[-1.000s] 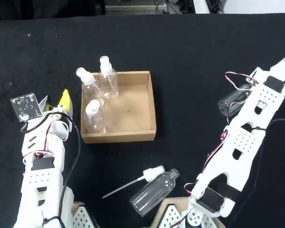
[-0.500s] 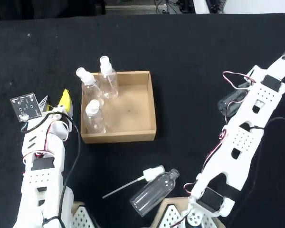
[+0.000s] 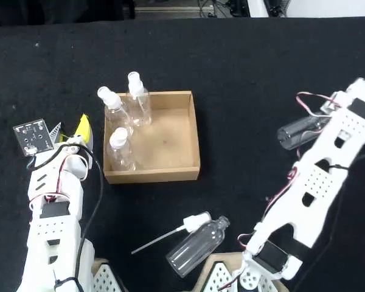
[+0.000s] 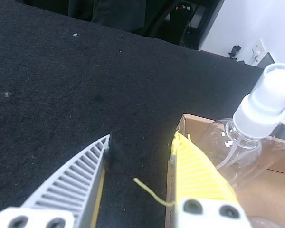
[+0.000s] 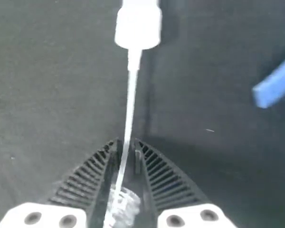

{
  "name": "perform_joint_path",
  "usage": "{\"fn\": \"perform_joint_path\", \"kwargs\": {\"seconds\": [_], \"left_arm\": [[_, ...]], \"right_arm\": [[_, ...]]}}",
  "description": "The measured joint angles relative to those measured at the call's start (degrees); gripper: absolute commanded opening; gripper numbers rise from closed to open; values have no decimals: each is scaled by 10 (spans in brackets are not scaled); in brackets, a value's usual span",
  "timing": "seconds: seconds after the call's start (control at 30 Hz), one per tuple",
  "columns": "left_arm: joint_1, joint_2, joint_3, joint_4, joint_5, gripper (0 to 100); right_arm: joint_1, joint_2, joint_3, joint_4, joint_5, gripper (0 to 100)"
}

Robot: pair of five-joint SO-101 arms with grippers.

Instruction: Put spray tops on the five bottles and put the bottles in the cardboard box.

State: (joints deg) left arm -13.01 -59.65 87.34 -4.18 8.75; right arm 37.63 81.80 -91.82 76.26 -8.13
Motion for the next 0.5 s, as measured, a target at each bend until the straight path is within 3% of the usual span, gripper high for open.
{"fn": "perform_joint_path", "kwargs": {"seconds": [0.5], "left_arm": [[0,0,0,0,0,191]], "right_arm": [[11,-78,0,178,115,15]]}}
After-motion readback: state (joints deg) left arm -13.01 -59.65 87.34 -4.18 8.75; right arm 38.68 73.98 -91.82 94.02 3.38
